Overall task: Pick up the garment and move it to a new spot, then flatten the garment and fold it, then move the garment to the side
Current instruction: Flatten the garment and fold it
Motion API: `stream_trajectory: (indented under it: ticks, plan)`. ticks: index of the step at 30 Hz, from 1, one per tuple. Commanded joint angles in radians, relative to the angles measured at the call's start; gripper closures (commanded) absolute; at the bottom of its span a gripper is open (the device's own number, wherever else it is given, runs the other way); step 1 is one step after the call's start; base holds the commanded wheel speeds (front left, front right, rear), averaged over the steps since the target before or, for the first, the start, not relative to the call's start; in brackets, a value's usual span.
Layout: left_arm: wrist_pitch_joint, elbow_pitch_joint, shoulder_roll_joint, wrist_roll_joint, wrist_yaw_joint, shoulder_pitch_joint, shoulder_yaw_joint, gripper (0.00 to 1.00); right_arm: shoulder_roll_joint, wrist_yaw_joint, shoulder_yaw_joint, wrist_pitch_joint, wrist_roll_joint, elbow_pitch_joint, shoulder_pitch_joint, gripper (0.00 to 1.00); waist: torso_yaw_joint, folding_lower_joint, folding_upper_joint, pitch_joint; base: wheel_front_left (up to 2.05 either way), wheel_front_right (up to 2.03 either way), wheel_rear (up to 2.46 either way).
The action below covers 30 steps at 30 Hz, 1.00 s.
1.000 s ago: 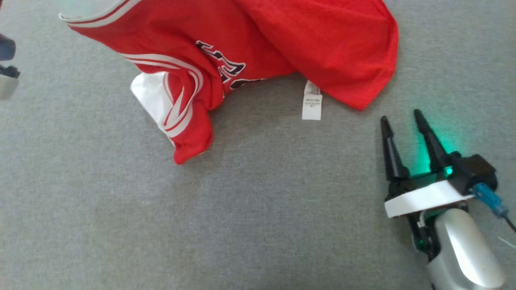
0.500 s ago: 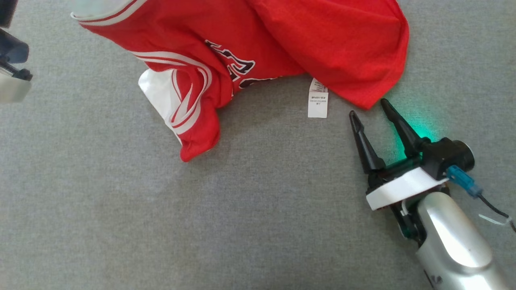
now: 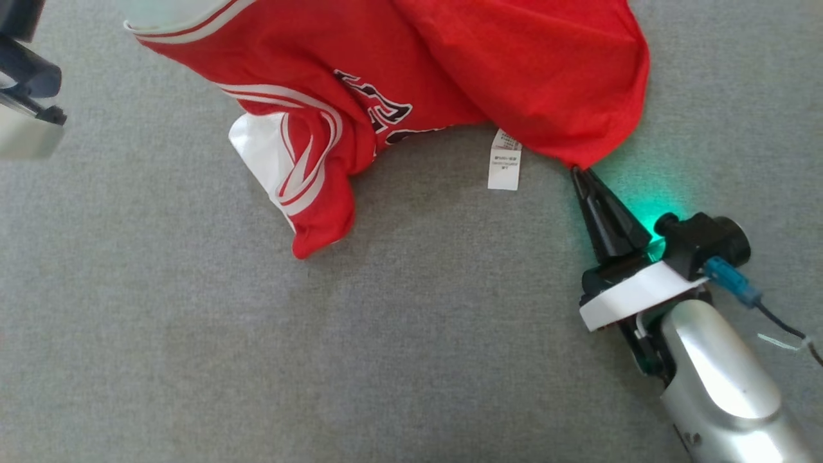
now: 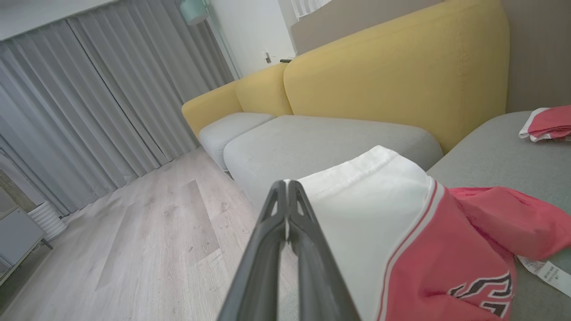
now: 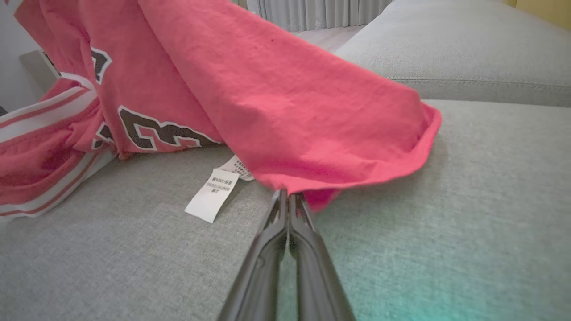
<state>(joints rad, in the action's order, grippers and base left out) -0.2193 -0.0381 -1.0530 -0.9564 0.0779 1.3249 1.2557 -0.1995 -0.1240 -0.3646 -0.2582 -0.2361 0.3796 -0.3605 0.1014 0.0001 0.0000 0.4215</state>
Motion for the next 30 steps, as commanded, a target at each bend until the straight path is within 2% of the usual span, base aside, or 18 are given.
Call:
stream_trajectory:
  ticks: [1,5,11,19,24,30]
  plan:
    - [-0.011,-0.001,-0.032,0.007,0.0,0.019,-0.066,1.0,0.004,-0.007,-0.007,-0.004,0.007,-0.033,-0.011,1.0,-0.004,-0.0001,0.0,-0.009,0.0,0.0,0.0]
    - [-0.025,0.005,-0.031,0.016,0.002,0.015,-0.079,1.0,0.004,-0.007,0.041,-0.004,-0.002,-0.116,-0.006,1.0,-0.016,-0.0001,0.0,-0.039,0.0,0.0,0.0]
    - [-0.04,-0.003,-0.029,0.035,0.004,0.008,-0.136,1.0,-0.013,-0.007,0.204,-0.004,-0.031,-0.328,0.0,1.0,-0.041,-0.0001,0.0,-0.113,0.0,0.0,0.0]
    - [-0.042,-0.054,-0.006,0.072,-0.02,-0.001,-0.312,1.0,-0.153,-0.007,0.352,-0.004,-0.061,-0.517,-0.042,1.0,-0.074,-0.0001,0.0,-0.239,0.0,0.0,0.0]
    - [-0.042,-0.071,0.019,0.08,-0.07,0.001,-0.394,1.0,-0.272,-0.007,0.388,0.003,-0.096,-0.519,-0.096,1.0,-0.081,-0.0001,0.0,-0.288,0.0,0.0,0.0]
    - [0.011,-0.007,0.073,0.08,-0.141,0.062,-0.368,1.0,-0.386,-0.007,0.326,0.097,-0.129,-0.425,-0.229,1.0,-0.088,-0.0001,0.0,-0.27,0.0,0.0,0.0]
